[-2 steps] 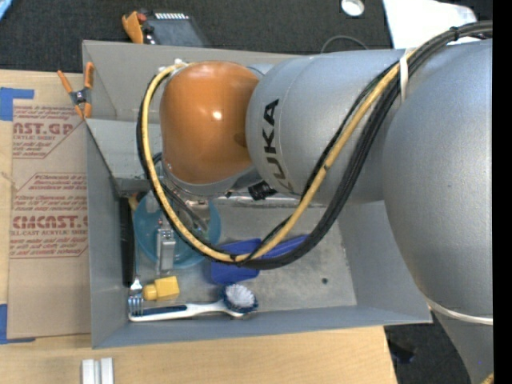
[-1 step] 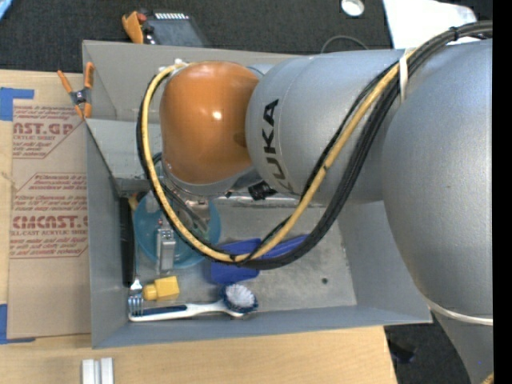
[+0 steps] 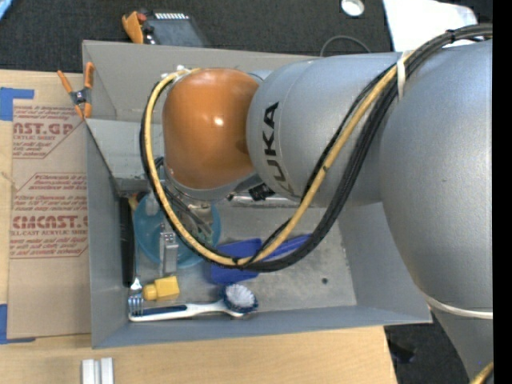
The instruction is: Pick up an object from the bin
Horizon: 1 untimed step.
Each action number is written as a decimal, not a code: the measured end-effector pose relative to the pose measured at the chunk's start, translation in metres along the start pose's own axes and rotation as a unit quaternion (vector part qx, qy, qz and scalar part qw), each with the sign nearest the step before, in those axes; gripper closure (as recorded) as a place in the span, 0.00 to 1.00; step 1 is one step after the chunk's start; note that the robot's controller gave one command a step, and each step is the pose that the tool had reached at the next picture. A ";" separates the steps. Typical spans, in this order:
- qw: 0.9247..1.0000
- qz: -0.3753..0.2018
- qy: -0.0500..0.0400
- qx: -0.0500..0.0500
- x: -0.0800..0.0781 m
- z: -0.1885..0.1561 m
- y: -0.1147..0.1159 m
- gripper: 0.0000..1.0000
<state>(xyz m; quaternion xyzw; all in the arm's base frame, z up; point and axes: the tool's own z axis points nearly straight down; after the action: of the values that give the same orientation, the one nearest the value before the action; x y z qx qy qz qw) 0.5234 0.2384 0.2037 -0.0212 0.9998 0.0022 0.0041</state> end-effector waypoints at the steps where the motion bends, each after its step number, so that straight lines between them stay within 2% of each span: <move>1: 0.993 -0.121 0.000 0.000 0.015 0.048 -0.001 0.00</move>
Offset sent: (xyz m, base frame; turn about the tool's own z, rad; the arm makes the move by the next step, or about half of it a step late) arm 0.0152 -0.0943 -0.0062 -0.1230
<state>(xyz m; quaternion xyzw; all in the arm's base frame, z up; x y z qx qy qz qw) 0.5089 0.2372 0.1555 -0.1425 0.9898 0.0016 0.0042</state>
